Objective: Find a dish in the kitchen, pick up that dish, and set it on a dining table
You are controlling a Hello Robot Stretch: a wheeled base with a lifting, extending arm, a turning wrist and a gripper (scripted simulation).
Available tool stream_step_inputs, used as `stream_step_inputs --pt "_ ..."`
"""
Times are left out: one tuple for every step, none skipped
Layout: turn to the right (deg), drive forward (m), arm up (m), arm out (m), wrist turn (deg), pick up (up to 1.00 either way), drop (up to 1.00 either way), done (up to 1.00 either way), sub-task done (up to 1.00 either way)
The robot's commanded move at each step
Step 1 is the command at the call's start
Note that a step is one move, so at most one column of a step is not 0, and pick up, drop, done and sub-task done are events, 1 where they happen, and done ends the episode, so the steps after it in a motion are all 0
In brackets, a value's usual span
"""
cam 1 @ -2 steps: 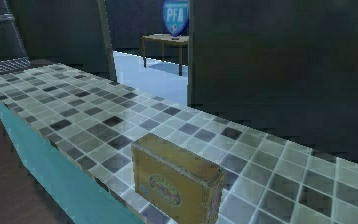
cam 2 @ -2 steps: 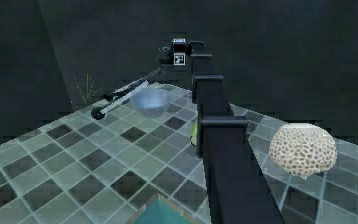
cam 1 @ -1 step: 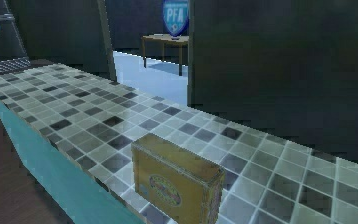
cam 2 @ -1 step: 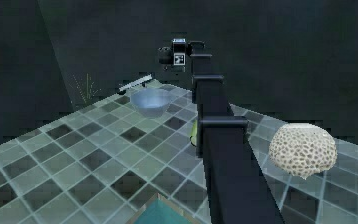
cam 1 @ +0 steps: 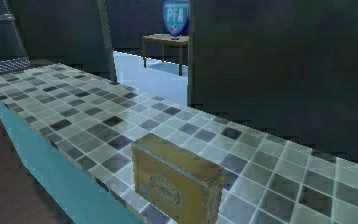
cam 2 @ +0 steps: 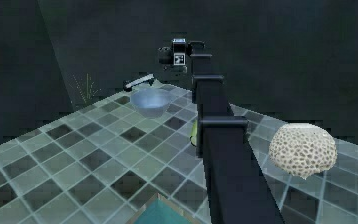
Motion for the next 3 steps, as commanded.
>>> stream_step_inputs --pt "0.0 0.00 -0.08 0.00 0.0 0.00 0.00 0.00 0.00" --pt "0.0 0.00 0.00 0.00 0.0 1.00 0.00 0.00 0.00" --pt "0.0 0.00 0.08 0.00 0.0 0.00 0.00 0.00 0.00"
